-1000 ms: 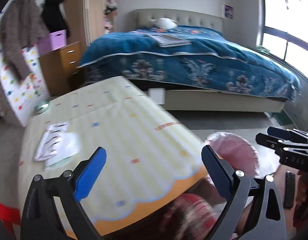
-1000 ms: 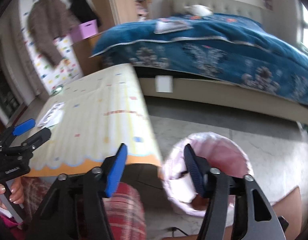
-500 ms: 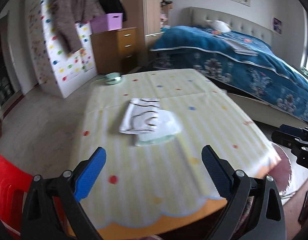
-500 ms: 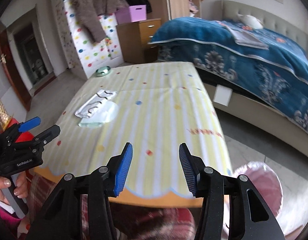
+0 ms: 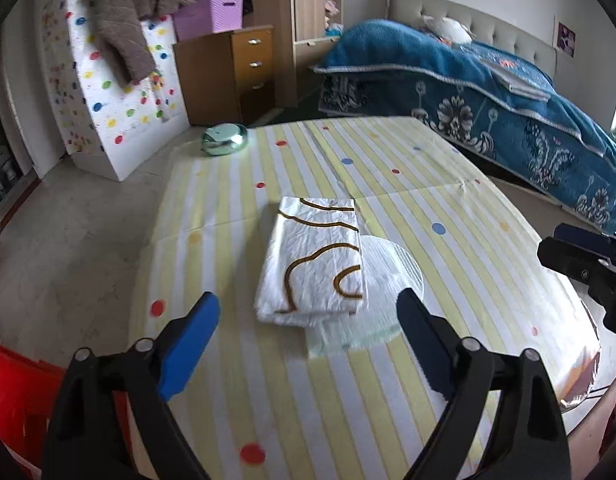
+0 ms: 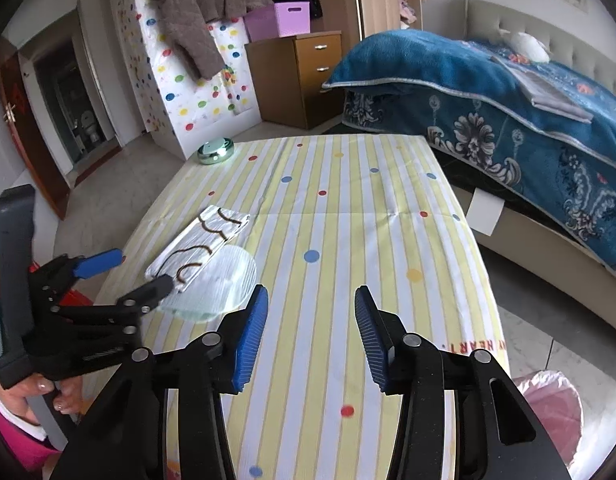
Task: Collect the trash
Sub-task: 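Return to the table and grasp the white patterned paper with the left tool, then grasp the clear plastic sheet with the right tool and lift it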
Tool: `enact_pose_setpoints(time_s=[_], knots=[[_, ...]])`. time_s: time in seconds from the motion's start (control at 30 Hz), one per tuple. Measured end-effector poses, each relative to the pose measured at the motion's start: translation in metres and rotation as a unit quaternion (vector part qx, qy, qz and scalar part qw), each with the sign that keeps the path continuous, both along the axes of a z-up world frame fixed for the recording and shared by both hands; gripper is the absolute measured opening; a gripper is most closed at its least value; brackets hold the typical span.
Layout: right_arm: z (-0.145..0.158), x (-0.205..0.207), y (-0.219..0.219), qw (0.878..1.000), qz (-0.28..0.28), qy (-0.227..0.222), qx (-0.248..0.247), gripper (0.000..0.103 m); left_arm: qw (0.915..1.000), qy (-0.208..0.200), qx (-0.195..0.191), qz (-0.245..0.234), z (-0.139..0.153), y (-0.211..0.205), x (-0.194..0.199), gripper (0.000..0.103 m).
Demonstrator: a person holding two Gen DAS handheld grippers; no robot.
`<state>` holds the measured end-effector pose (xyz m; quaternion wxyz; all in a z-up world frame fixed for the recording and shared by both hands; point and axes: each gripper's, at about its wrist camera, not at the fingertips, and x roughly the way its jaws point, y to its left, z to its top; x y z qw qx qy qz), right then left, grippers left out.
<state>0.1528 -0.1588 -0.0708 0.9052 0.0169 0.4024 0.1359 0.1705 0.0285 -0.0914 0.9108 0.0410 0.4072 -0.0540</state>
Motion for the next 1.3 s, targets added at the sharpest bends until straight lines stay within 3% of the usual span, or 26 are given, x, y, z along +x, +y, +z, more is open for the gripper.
enact_pose_setpoints(time_s=[0.2, 0.4, 0.5, 0.67, 0.77, 0.9, 0.97, 1.17, 1.3], knots=[[-0.008, 0.01, -0.004, 1.0, 0.0, 0.009, 0.003, 0.046, 0.9992, 0.038, 0.005, -0.011, -0.02, -0.005, 0.032, 0.078], [-0.012, 0.011, -0.009, 1.0, -0.001, 0.016, 0.004, 0.046, 0.9968, 0.066, -0.044, 0.003, -0.03, 0.009, 0.045, 0.069], [-0.012, 0.009, -0.01, 1.0, 0.001, 0.015, 0.003, 0.046, 0.9964, 0.062, -0.058, 0.004, -0.028, 0.012, 0.045, 0.054], [-0.009, 0.002, -0.006, 1.0, 0.008, 0.008, -0.002, 0.046, 0.9961, 0.044, -0.077, 0.004, -0.018, 0.019, 0.039, 0.021], [-0.006, 0.0, 0.0, 1.0, 0.016, 0.004, -0.004, 0.047, 0.996, 0.016, -0.087, 0.011, -0.003, 0.031, 0.026, 0.01], [-0.007, 0.0, 0.018, 0.999, 0.038, 0.008, -0.002, 0.048, 0.9966, -0.022, -0.076, 0.021, 0.015, 0.044, 0.001, 0.008], [-0.012, 0.003, 0.032, 0.999, 0.053, 0.012, -0.005, 0.061, 0.9965, -0.032, -0.07, 0.032, 0.02, 0.052, -0.016, 0.008], [-0.03, 0.023, 0.068, 0.997, 0.064, 0.033, -0.016, 0.08, 0.9943, -0.036, -0.075, 0.066, 0.02, 0.074, -0.043, 0.008], [-0.044, 0.036, 0.086, 0.997, 0.06, 0.039, -0.031, 0.081, 0.9931, -0.032, -0.084, 0.075, 0.016, 0.084, -0.05, 0.008]])
